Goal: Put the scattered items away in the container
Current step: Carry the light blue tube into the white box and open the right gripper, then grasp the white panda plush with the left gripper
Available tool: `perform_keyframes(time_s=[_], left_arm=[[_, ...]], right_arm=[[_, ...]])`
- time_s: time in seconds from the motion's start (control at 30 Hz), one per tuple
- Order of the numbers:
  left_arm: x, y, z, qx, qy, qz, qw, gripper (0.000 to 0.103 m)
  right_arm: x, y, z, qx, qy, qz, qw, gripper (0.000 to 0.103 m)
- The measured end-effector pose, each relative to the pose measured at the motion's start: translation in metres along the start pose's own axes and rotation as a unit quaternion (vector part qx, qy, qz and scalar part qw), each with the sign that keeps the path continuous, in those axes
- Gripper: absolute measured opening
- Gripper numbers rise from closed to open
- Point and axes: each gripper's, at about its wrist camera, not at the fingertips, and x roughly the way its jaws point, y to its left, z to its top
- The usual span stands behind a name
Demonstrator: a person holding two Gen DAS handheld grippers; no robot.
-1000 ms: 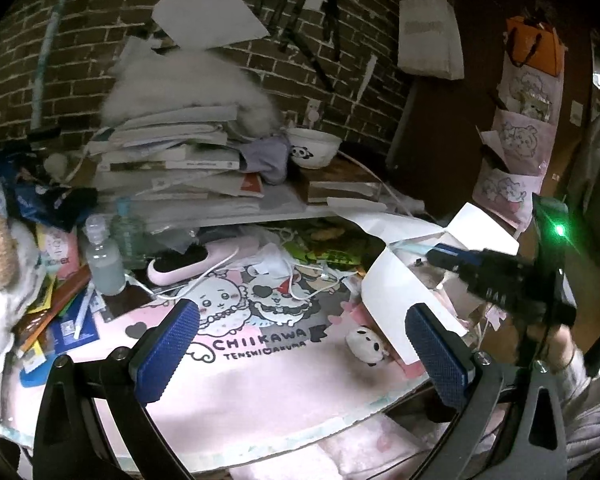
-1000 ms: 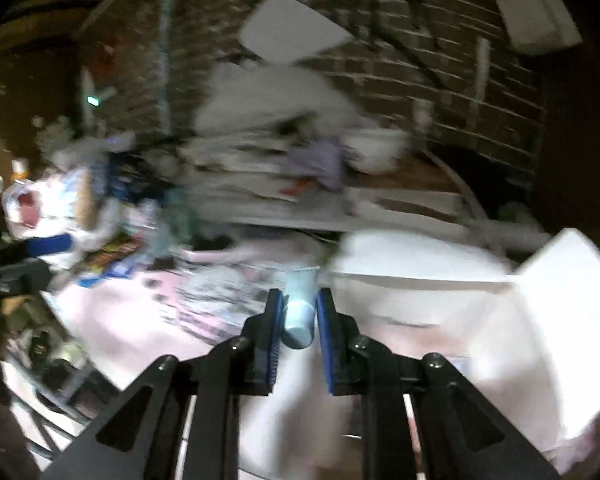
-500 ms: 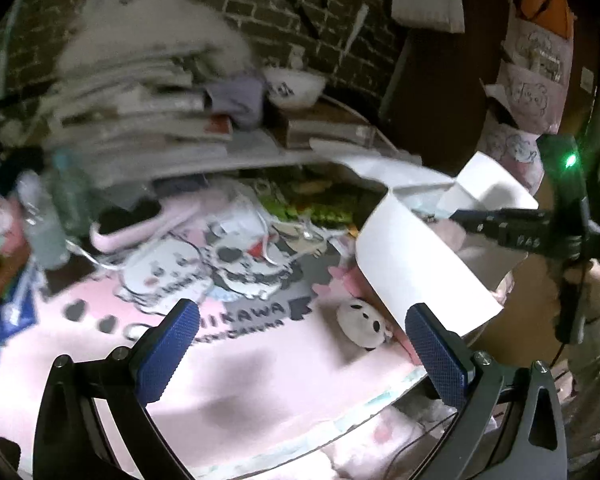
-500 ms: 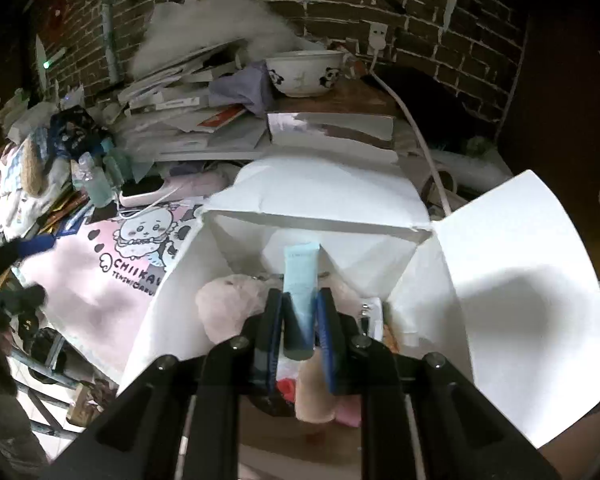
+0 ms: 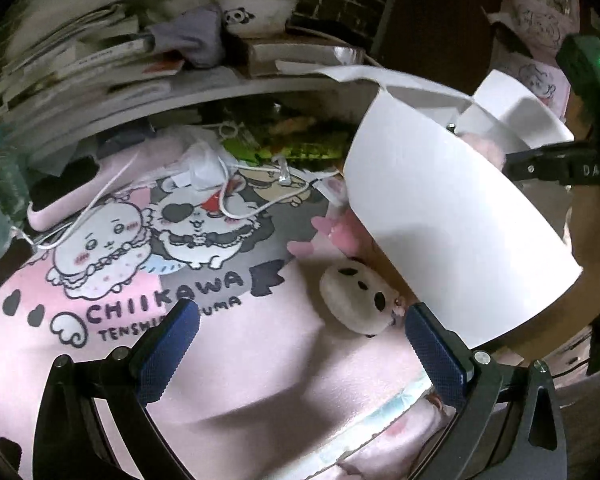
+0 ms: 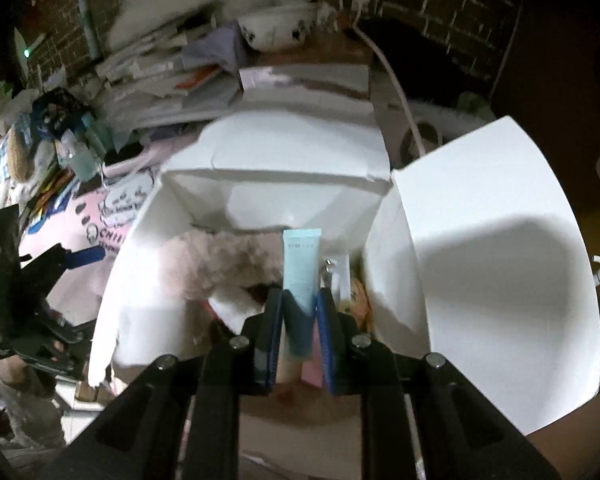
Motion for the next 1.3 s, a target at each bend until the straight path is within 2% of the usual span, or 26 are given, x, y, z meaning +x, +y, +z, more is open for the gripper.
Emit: perform_keyframes(time_s=[0.17,0.33,0.47,0.5,0.53,0.6,0.67,0.83,0.93,1.0,1.07,1.13,1.17,1.23,1.3], left_arm=[[0.012,-0.007,0.001,0.017,0.011,0.007,0.9998,0.103],[0.019,-0.015,0.001,0.035,0.016,0.002,0.9993,0.103],[0.025,-0.019,0.001,0.039,0.012,0.003,0.9992,0.103],[0.026,-0.019,0.000,0.039,0.011,-0.001,0.9992,0.103],[0.027,-0.020,0.000,0.039,0.011,-0.006,0.9992,0.103],[0.030,-0.020,-0.001,0.039,0.009,-0.013,0.9991,0.103],[0.034,-0.022,-0.001,0.040,0.011,-0.017,0.9990,0.103],[0.044,-0.027,0.003,0.037,0.003,-0.015,0.9992,0.103],[0.049,-0.022,0.003,0.025,0.003,-0.021,0.9995,0.103],[0.051,-0.019,0.001,0.024,0.006,-0.003,0.9997,0.101],[0.052,-0.018,0.000,0.029,0.010,0.006,0.9995,0.091],[0.051,-0.019,-0.002,0.037,0.012,0.028,0.9988,0.074],[0.051,-0.019,-0.001,0.039,0.014,0.037,0.9985,0.070],[0.049,-0.014,0.002,0.028,0.016,0.047,0.9984,0.051],[0.047,-0.008,0.003,0.021,0.017,0.052,0.9983,0.041]], right_arm=[[0.010,0.003,0.004,-0.020,0.040,0.000,0.999,0.015],[0.017,0.006,0.007,-0.036,0.056,-0.011,0.998,0.015],[0.014,0.008,0.007,-0.039,0.043,-0.006,0.998,0.027],[0.011,0.009,0.007,-0.039,0.033,-0.003,0.999,0.037],[0.006,0.011,0.007,-0.040,0.017,-0.004,0.999,0.054],[-0.005,0.014,0.007,-0.038,-0.029,-0.019,0.999,0.077],[-0.018,0.015,0.007,-0.034,-0.076,-0.020,0.996,0.077],[-0.034,0.010,0.008,0.020,-0.122,0.076,0.989,0.077],[-0.041,0.019,0.010,0.027,-0.159,0.101,0.982,0.077],[-0.046,0.025,0.010,0.032,-0.183,0.118,0.976,0.078],[-0.049,0.030,0.011,0.037,-0.195,0.141,0.970,0.081],[-0.050,0.037,0.013,0.041,-0.205,0.160,0.965,0.084],[-0.050,0.040,0.013,0.039,-0.208,0.162,0.964,0.084],[-0.049,0.048,0.014,0.032,-0.211,0.161,0.964,0.084],[-0.047,0.052,0.014,0.029,-0.209,0.167,0.963,0.084]])
